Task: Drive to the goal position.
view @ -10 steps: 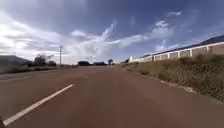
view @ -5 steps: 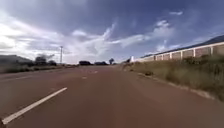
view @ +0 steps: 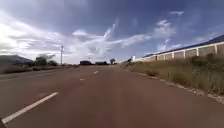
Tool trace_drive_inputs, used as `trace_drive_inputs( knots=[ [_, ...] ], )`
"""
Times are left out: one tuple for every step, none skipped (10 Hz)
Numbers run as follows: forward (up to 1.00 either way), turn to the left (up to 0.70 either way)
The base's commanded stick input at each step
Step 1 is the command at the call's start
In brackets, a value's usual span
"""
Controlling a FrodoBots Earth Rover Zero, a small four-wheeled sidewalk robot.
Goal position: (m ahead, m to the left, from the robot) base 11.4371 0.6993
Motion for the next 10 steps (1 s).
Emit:
trace_drive_inputs(
  knots=[
    [1.00,-0.32],
    [1.00,-0.21],
    [1.00,-0.09],
    [1.00,0.00],
    [1.00,0.00],
    [1.00,0.00],
    [1.00,0.00],
    [1.00,0.00],
    [1.00,0.00],
    [1.00,0.00]
  ],
)
